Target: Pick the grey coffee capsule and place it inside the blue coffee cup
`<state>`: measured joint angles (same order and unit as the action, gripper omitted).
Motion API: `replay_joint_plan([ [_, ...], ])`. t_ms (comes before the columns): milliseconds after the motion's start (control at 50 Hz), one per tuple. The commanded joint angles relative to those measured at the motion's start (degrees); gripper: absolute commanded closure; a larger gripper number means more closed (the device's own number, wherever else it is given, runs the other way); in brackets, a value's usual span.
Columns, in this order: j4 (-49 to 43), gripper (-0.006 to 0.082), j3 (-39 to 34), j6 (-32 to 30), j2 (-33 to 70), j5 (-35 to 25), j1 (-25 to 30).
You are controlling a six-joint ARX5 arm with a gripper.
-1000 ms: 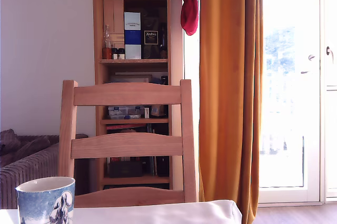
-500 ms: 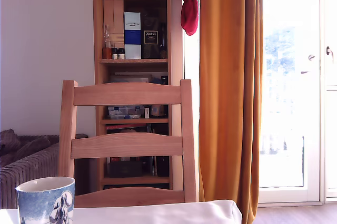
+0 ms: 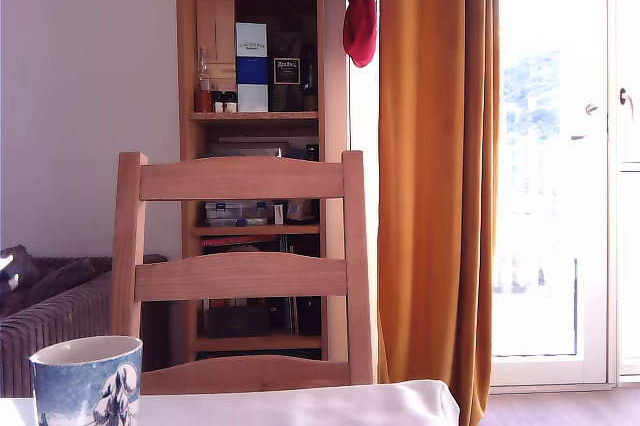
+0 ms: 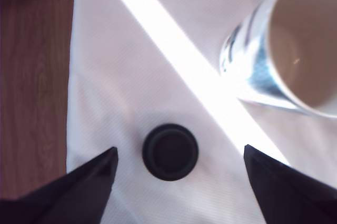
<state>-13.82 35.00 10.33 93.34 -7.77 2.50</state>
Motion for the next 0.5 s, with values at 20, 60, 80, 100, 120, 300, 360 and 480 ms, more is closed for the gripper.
replay_joint_plan([
  [20, -0.1, 0.0064, 0.6, -0.6, 2.6, 0.3, 0.3],
  [60, 0.2, 0.0064, 0.7, -0.9, 3.6, 0.3, 0.3],
  [80, 0.5, 0.0064, 0.7, -1.0, 4.0, 0.4, 0.3],
  [100, 0.8, 0.0064, 0.7, -1.2, 4.4, 0.6, 0.3],
  [120, 1.3, 0.0064, 0.8, -1.4, 4.9, 0.8, 0.3],
  [300, 3.5, 0.0065, 0.8, -1.4, 8.1, 1.4, 0.3],
  [360, 4.8, 0.0067, 0.8, -1.4, 9.1, 1.4, 0.3],
  [480, 7.1, 0.008, 0.8, -1.4, 10.2, 1.4, 0.3],
])
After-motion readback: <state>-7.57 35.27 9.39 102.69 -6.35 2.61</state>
